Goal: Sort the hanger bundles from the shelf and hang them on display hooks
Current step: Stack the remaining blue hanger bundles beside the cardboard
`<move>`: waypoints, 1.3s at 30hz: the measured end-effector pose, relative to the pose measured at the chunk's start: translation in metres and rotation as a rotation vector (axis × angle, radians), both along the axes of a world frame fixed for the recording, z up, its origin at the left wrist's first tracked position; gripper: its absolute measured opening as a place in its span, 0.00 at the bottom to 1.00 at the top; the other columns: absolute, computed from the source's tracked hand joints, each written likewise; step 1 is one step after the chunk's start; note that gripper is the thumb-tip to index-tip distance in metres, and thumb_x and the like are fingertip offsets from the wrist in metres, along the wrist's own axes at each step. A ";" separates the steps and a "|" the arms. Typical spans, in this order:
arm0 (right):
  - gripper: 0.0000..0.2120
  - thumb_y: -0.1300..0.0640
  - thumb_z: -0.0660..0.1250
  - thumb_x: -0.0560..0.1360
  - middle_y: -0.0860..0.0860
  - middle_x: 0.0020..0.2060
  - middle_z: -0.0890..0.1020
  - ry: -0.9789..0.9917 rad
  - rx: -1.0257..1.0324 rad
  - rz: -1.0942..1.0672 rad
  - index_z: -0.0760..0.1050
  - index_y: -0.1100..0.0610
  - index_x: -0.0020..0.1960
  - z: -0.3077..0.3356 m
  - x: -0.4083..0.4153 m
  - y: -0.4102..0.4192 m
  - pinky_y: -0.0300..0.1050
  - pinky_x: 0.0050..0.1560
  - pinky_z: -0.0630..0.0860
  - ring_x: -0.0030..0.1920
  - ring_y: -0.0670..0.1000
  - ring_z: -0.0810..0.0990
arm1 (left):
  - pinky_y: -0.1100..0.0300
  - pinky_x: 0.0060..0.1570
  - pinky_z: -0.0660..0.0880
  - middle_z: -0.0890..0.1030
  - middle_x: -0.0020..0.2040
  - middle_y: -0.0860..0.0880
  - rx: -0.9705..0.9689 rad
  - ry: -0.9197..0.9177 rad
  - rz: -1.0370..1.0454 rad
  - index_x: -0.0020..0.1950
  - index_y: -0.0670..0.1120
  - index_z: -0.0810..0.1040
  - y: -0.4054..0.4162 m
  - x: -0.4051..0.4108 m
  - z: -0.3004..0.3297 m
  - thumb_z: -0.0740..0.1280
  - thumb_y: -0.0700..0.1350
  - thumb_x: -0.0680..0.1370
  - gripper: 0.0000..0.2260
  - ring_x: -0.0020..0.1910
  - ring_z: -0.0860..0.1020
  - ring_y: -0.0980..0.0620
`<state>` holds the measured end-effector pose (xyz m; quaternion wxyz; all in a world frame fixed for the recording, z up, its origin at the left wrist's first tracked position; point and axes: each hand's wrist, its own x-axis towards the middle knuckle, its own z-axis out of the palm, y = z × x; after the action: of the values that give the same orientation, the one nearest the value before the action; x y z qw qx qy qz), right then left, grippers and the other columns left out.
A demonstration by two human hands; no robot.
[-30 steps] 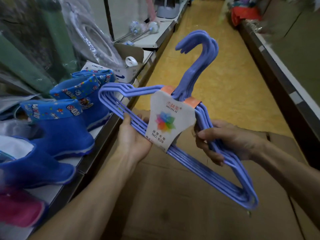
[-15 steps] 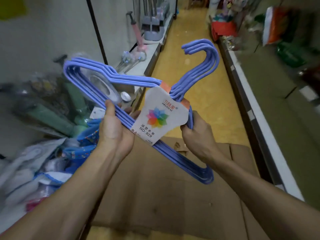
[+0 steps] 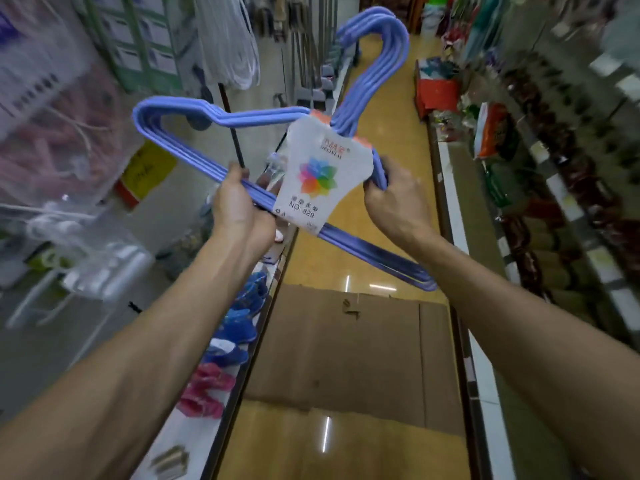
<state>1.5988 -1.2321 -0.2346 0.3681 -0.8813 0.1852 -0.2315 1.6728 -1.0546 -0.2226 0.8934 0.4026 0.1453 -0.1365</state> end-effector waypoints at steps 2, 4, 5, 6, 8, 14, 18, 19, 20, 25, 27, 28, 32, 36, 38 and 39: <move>0.04 0.55 0.59 0.77 0.55 0.40 0.79 -0.015 0.000 0.006 0.72 0.51 0.50 0.035 -0.017 0.003 0.58 0.41 0.73 0.42 0.63 0.76 | 0.54 0.35 0.78 0.75 0.46 0.44 -0.018 0.007 0.010 0.40 0.45 0.67 0.004 -0.015 0.035 0.59 0.49 0.83 0.14 0.42 0.78 0.47; 0.02 0.55 0.59 0.77 0.55 0.39 0.78 -0.038 -0.002 0.029 0.70 0.50 0.47 0.060 -0.037 0.005 0.56 0.39 0.71 0.41 0.63 0.75 | 0.50 0.41 0.78 0.74 0.45 0.44 -0.058 0.008 0.026 0.39 0.44 0.67 0.009 -0.036 0.062 0.59 0.46 0.83 0.14 0.45 0.77 0.45; 0.02 0.55 0.59 0.77 0.55 0.39 0.78 -0.047 -0.004 0.048 0.70 0.51 0.47 0.069 -0.047 0.006 0.55 0.38 0.70 0.40 0.63 0.75 | 0.50 0.44 0.78 0.74 0.43 0.44 -0.091 0.003 0.033 0.38 0.45 0.67 0.010 -0.047 0.073 0.59 0.45 0.83 0.14 0.44 0.77 0.45; 0.02 0.56 0.59 0.77 0.55 0.38 0.78 -0.049 -0.003 0.062 0.71 0.51 0.48 0.077 -0.057 0.007 0.55 0.38 0.70 0.40 0.63 0.75 | 0.51 0.45 0.77 0.73 0.40 0.45 -0.126 -0.002 0.039 0.37 0.45 0.67 0.011 -0.059 0.082 0.59 0.44 0.83 0.14 0.41 0.76 0.46; 0.04 0.56 0.59 0.77 0.55 0.39 0.79 -0.064 0.002 0.083 0.72 0.53 0.49 0.090 -0.073 0.005 0.55 0.38 0.72 0.40 0.62 0.75 | 0.53 0.45 0.76 0.72 0.37 0.46 -0.159 0.004 0.059 0.37 0.45 0.67 0.009 -0.080 0.095 0.58 0.44 0.83 0.15 0.38 0.75 0.48; 0.05 0.55 0.60 0.78 0.52 0.35 0.77 -0.165 -0.013 0.172 0.69 0.50 0.42 0.129 -0.103 -0.003 0.50 0.32 0.64 0.34 0.57 0.73 | 0.50 0.51 0.76 0.74 0.42 0.46 -0.165 -0.036 0.115 0.38 0.45 0.68 0.010 -0.131 0.135 0.58 0.44 0.83 0.13 0.44 0.77 0.46; 0.04 0.59 0.61 0.76 0.51 0.35 0.77 -0.219 -0.009 0.264 0.71 0.51 0.45 0.152 -0.112 0.009 0.51 0.32 0.65 0.34 0.56 0.72 | 0.45 0.68 0.70 0.75 0.54 0.44 -0.187 -0.105 0.152 0.41 0.45 0.70 0.030 -0.162 0.163 0.58 0.44 0.83 0.10 0.55 0.77 0.43; 0.03 0.59 0.62 0.76 0.52 0.37 0.78 -0.232 -0.001 0.296 0.72 0.52 0.46 0.157 -0.114 0.015 0.52 0.33 0.67 0.36 0.57 0.73 | 0.46 0.68 0.70 0.76 0.52 0.44 -0.195 -0.130 0.173 0.41 0.45 0.70 0.038 -0.170 0.169 0.59 0.44 0.83 0.11 0.53 0.77 0.44; 0.04 0.59 0.62 0.76 0.53 0.39 0.79 -0.243 0.009 0.329 0.74 0.53 0.48 0.162 -0.115 0.022 0.54 0.36 0.69 0.38 0.58 0.74 | 0.47 0.65 0.73 0.77 0.48 0.45 -0.208 -0.153 0.198 0.40 0.45 0.70 0.046 -0.179 0.176 0.60 0.44 0.83 0.11 0.50 0.78 0.45; 0.08 0.59 0.63 0.76 0.49 0.34 0.76 -0.312 0.041 0.524 0.71 0.47 0.42 0.187 -0.117 0.075 0.50 0.33 0.65 0.36 0.56 0.70 | 0.51 0.42 0.77 0.79 0.36 0.47 -0.250 -0.219 0.389 0.39 0.45 0.71 0.097 -0.223 0.203 0.57 0.42 0.83 0.13 0.37 0.81 0.48; 0.07 0.59 0.63 0.76 0.51 0.37 0.80 -0.331 0.045 0.604 0.76 0.48 0.49 0.195 -0.118 0.104 0.53 0.35 0.69 0.38 0.57 0.74 | 0.52 0.42 0.76 0.77 0.31 0.48 -0.255 -0.222 0.483 0.36 0.44 0.69 0.122 -0.242 0.212 0.57 0.42 0.83 0.16 0.31 0.80 0.48; 0.09 0.59 0.63 0.76 0.51 0.39 0.81 -0.334 0.045 0.639 0.77 0.49 0.53 0.200 -0.121 0.119 0.54 0.36 0.70 0.39 0.57 0.75 | 0.52 0.41 0.75 0.76 0.30 0.48 -0.250 -0.215 0.535 0.35 0.44 0.68 0.134 -0.252 0.215 0.57 0.43 0.83 0.17 0.30 0.79 0.48; 0.13 0.54 0.60 0.71 0.50 0.38 0.80 -0.365 0.072 0.798 0.77 0.51 0.53 0.212 -0.132 0.182 0.51 0.34 0.70 0.37 0.57 0.74 | 0.50 0.40 0.75 0.75 0.35 0.47 -0.233 -0.198 0.720 0.36 0.45 0.69 0.186 -0.294 0.223 0.58 0.43 0.84 0.15 0.37 0.77 0.47; 0.10 0.58 0.64 0.73 0.50 0.38 0.81 -0.365 0.092 0.951 0.77 0.51 0.53 0.218 -0.148 0.244 0.53 0.36 0.74 0.37 0.56 0.77 | 0.49 0.51 0.75 0.76 0.39 0.46 -0.213 -0.219 0.845 0.38 0.44 0.69 0.237 -0.337 0.224 0.57 0.43 0.84 0.14 0.40 0.77 0.46; 0.12 0.60 0.63 0.72 0.53 0.40 0.83 -0.350 0.076 1.026 0.77 0.53 0.54 0.220 -0.156 0.272 0.56 0.39 0.77 0.40 0.58 0.78 | 0.49 0.57 0.73 0.76 0.40 0.45 -0.201 -0.223 0.897 0.39 0.44 0.69 0.261 -0.358 0.224 0.56 0.42 0.84 0.13 0.41 0.77 0.45; 0.13 0.60 0.63 0.71 0.54 0.41 0.83 -0.346 0.071 1.059 0.77 0.53 0.54 0.221 -0.160 0.285 0.57 0.40 0.78 0.41 0.58 0.79 | 0.48 0.60 0.73 0.76 0.42 0.44 -0.201 -0.223 0.923 0.41 0.43 0.69 0.272 -0.368 0.224 0.55 0.42 0.84 0.12 0.42 0.77 0.45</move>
<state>1.4385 -0.9467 -0.0135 0.4885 -0.7903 -0.3383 -0.1497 1.3049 -0.7827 0.0010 0.9053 0.2199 0.1984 0.3046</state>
